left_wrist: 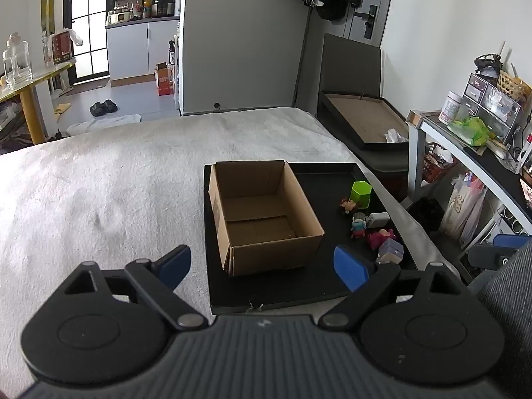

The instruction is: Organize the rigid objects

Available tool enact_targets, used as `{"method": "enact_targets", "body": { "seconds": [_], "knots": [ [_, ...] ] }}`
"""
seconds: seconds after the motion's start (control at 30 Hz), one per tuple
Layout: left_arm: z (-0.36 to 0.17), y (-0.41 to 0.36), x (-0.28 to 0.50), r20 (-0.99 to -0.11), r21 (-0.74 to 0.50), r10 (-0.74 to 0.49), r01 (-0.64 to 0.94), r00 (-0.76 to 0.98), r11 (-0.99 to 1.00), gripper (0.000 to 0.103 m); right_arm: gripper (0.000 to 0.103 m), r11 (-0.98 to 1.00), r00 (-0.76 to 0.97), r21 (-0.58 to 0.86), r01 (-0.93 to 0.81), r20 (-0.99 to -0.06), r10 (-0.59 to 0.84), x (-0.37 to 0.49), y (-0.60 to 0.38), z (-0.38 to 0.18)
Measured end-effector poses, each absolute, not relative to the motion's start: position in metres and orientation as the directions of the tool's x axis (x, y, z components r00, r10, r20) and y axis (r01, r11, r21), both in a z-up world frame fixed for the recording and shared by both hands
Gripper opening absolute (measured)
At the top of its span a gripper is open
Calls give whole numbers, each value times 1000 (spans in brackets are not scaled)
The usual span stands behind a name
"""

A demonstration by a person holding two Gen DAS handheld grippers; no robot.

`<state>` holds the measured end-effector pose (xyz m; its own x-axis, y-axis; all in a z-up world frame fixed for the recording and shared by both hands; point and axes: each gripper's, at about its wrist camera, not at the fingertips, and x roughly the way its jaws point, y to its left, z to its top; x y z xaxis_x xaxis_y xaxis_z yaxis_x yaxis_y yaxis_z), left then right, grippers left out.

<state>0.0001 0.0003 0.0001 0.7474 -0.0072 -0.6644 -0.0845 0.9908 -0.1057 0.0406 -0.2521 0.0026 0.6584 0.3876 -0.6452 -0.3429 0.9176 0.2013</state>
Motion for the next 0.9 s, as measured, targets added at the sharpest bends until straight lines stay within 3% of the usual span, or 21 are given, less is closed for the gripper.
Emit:
{"method": "enact_targets", "body": {
  "seconds": [0.9],
  "knots": [
    [3,0,-3,-657,-88,10,-90,754,992,92,103,921,672,180,-346,-637,377,38,-250,6]
  ]
}}
